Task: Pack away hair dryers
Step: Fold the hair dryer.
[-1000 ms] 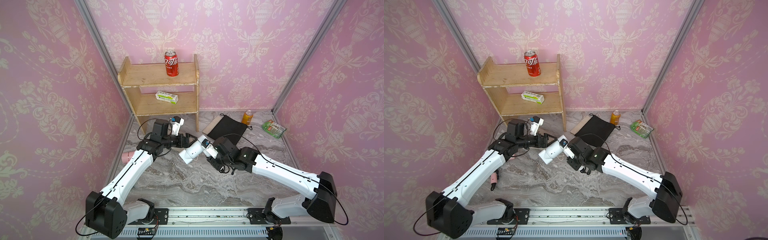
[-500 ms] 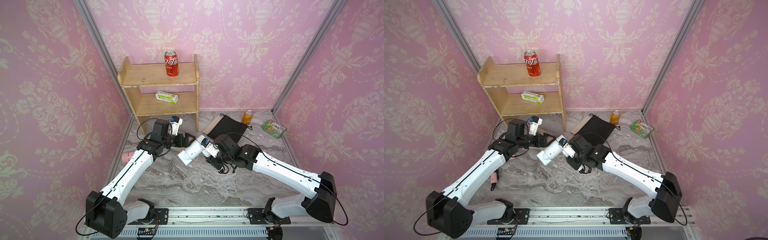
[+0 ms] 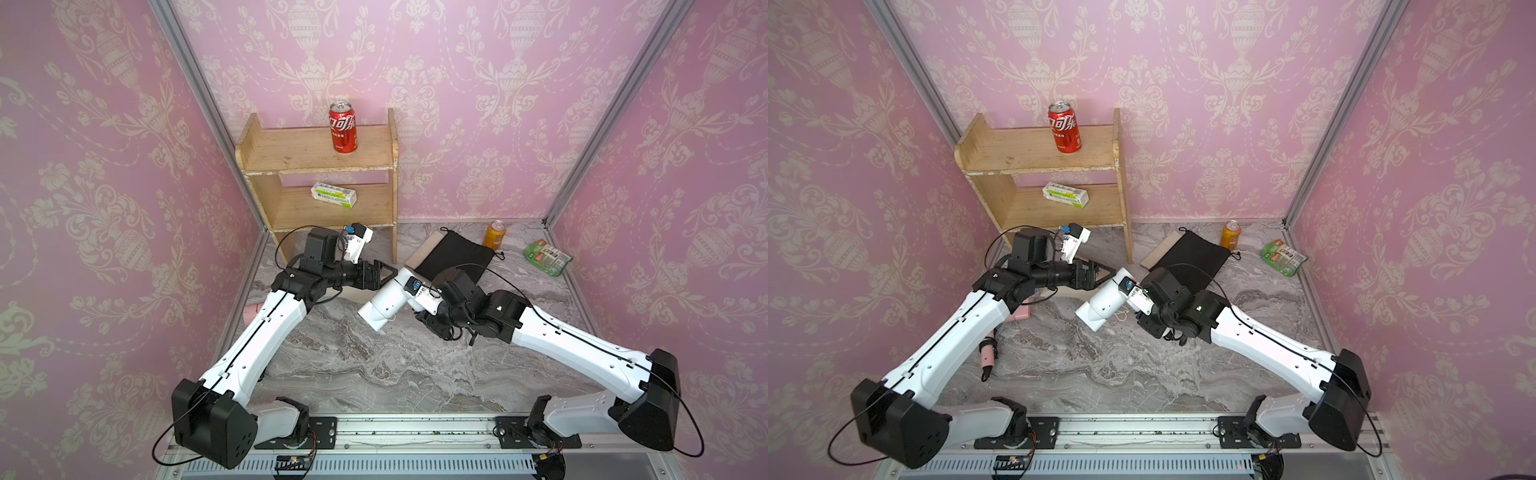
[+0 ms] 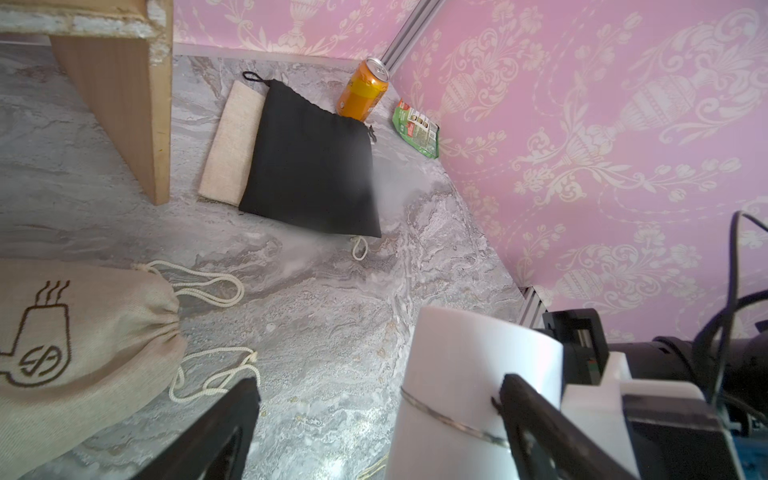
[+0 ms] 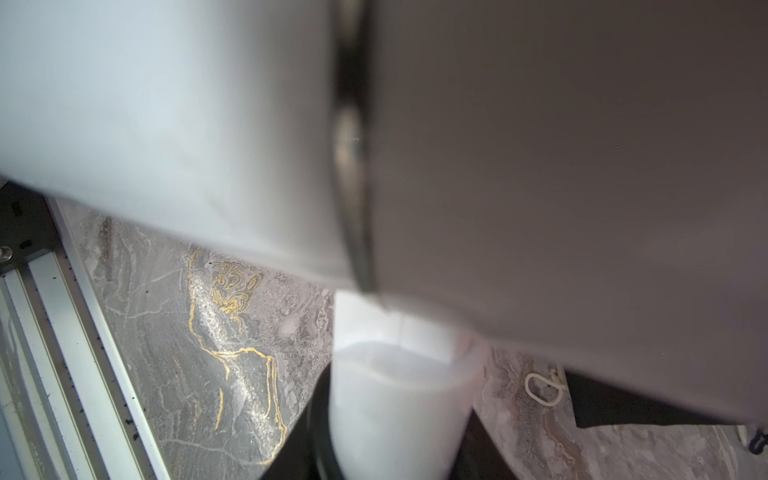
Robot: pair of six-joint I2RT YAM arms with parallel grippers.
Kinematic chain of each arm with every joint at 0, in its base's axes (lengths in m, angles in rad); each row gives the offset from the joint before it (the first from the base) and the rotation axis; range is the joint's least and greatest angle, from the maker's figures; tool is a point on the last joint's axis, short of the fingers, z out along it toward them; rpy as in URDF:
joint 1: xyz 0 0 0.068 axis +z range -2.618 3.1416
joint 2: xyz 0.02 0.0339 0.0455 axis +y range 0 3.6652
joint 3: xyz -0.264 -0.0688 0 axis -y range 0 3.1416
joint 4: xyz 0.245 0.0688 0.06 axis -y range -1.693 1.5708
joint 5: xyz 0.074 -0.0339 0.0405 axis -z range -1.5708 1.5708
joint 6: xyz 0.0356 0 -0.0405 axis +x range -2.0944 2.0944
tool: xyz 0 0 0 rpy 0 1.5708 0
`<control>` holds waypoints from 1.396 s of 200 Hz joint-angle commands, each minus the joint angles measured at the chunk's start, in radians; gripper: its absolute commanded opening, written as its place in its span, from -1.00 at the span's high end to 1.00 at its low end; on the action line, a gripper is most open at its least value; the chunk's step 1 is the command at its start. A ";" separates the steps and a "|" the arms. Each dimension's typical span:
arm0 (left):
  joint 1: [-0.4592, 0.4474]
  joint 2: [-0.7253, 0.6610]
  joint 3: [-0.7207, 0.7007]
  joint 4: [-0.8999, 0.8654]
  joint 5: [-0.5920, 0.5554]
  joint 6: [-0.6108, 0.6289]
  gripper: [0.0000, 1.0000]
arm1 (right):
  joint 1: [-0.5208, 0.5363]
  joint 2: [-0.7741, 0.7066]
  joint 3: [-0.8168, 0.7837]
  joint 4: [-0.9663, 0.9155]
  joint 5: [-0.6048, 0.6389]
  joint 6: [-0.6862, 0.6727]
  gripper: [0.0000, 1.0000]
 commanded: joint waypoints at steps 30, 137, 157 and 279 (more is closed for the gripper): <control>-0.009 0.057 0.052 -0.128 0.124 0.099 -0.84 | -0.004 -0.030 -0.002 0.093 0.035 -0.075 0.27; -0.046 0.106 0.132 -0.284 0.067 0.209 -0.82 | 0.022 0.019 0.053 0.057 0.039 -0.139 0.27; -0.048 0.120 0.143 -0.305 0.056 0.224 -0.81 | 0.032 0.024 0.062 0.050 0.048 -0.154 0.27; -0.048 0.165 0.162 -0.342 0.019 0.236 -0.76 | 0.056 -0.027 0.091 0.045 0.038 -0.173 0.29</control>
